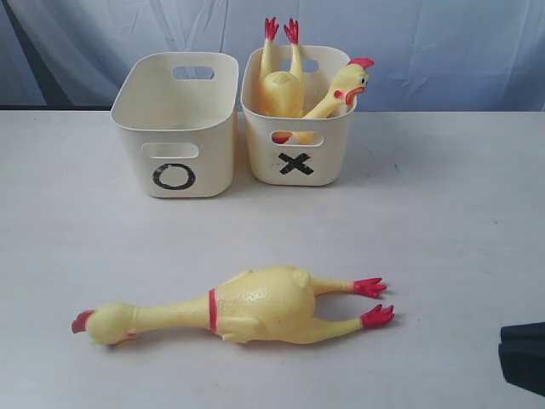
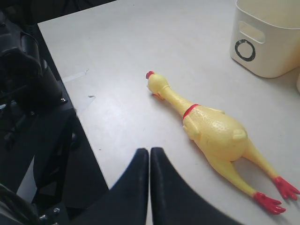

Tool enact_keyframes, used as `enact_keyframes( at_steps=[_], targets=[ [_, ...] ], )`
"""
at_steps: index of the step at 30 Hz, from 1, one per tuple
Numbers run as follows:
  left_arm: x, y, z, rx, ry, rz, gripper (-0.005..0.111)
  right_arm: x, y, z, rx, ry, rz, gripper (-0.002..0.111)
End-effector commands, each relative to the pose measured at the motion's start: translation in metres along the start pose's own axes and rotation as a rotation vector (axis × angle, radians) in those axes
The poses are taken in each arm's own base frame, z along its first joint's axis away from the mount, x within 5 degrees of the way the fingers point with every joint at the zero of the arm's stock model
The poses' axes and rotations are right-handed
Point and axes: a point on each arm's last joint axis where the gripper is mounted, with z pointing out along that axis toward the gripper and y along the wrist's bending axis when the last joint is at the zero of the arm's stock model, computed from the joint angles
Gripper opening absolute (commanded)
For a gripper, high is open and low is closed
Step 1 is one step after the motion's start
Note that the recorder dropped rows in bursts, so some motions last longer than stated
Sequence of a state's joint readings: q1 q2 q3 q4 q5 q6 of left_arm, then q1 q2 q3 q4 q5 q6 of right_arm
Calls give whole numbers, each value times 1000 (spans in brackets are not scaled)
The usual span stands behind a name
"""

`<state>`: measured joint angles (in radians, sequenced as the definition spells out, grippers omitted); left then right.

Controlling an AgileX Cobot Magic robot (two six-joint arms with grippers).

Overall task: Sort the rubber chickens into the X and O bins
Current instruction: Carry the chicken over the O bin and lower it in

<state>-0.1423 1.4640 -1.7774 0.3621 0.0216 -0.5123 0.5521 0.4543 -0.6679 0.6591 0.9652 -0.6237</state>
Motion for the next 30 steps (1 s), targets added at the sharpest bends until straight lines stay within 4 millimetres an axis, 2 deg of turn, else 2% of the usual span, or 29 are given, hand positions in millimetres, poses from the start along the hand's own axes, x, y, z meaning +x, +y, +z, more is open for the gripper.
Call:
enact_keyframes(
  at_steps=[1,5,10,14,18,30],
  targets=[
    [28,5,22,21,-5,-34,0,1,0,-1,2,-6,3,1],
    [49,12,35,23,0,-92,0,1,0,-1,2,-6,3,1],
    [67,45,47,-39,-22,-320,0,1,0,-1,2,-6,3,1],
    [86,56,56,-24,1,-243,0,1,0,-1,2,-6,3,1],
    [106,56,65,90,-13,-268,0,1,0,-1,2,-6,3,1],
    [213,93,84,253,176,-430,0,1,0,-1,2,-6,3,1]
  ],
)
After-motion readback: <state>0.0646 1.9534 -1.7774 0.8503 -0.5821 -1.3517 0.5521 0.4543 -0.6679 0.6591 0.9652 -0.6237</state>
